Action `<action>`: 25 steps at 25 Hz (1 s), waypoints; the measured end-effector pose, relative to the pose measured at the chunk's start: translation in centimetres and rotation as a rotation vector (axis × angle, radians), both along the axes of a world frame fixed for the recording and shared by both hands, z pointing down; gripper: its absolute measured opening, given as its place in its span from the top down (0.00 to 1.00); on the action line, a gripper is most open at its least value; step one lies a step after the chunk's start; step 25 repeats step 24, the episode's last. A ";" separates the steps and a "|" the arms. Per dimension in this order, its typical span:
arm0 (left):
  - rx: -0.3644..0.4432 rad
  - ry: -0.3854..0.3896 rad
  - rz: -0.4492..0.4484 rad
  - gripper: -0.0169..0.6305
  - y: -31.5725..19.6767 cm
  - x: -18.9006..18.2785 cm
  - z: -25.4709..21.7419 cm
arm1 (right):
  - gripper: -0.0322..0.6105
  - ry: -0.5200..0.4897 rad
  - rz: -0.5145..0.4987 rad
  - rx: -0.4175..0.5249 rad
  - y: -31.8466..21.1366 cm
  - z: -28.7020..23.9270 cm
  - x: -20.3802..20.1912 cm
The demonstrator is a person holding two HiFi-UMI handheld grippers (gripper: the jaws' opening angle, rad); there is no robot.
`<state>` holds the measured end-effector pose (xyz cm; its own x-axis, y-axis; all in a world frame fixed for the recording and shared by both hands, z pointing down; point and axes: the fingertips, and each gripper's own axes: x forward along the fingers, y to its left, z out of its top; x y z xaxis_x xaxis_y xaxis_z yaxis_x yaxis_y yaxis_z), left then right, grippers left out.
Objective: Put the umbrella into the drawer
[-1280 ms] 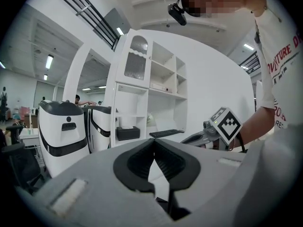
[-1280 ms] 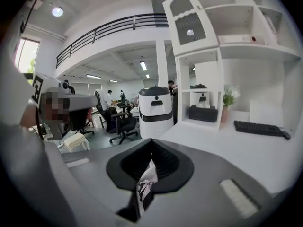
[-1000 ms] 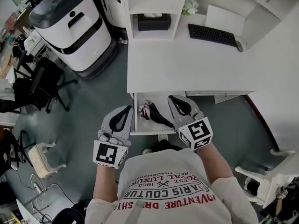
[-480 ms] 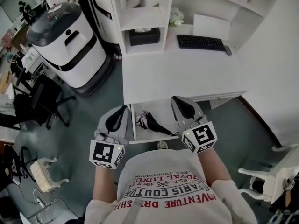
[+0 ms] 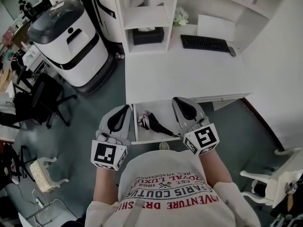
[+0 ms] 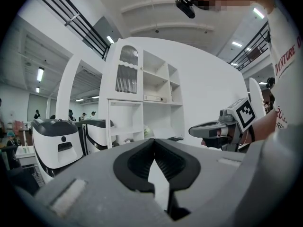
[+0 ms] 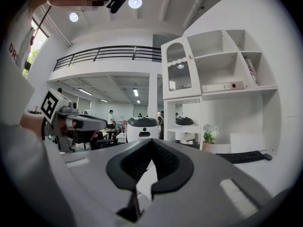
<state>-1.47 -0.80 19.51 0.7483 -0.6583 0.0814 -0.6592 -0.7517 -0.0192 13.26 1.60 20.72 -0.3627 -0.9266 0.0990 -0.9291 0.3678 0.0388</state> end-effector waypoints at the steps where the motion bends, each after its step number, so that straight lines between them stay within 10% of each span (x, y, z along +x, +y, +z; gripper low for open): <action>1: 0.002 0.000 0.001 0.97 0.0 0.1 0.0 | 0.95 0.002 -0.004 0.003 0.0 0.0 -0.1; 25: -0.005 -0.010 -0.009 0.97 0.2 1.2 0.0 | 0.95 0.007 -0.001 -0.019 -0.4 0.8 -0.1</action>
